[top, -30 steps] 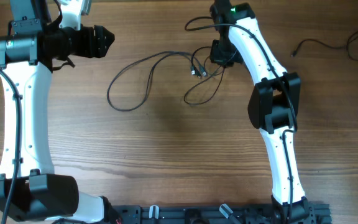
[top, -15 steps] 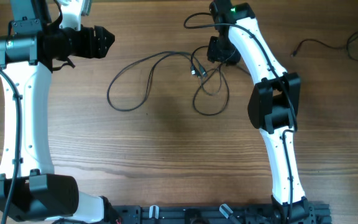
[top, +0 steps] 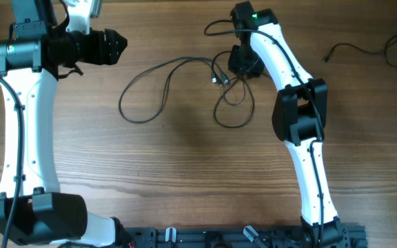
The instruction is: Untangle cables
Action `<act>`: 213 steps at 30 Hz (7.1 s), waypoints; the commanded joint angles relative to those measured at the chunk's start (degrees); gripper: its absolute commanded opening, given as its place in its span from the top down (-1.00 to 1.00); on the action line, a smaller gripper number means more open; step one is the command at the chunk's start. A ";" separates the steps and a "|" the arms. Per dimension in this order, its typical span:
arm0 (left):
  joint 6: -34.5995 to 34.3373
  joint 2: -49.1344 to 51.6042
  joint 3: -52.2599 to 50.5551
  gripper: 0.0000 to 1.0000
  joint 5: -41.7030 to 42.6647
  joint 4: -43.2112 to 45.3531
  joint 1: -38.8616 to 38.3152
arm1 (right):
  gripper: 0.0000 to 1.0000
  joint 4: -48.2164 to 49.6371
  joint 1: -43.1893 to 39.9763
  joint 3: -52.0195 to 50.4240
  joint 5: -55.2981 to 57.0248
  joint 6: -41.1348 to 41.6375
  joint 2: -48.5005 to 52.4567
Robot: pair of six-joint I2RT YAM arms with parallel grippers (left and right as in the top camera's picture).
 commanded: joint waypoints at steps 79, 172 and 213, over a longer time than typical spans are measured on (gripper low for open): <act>-0.48 0.44 -0.09 -0.56 1.16 -0.92 -0.26 | 0.91 -0.09 7.96 0.22 -8.31 -19.37 -44.24; 1.20 0.44 -0.09 -0.55 2.21 0.46 -3.45 | 0.91 8.52 -46.25 0.20 14.05 -5.18 -25.97; 1.16 0.44 -0.09 -0.55 3.34 1.36 -4.46 | 0.91 15.72 -58.95 0.15 14.25 -8.48 -13.16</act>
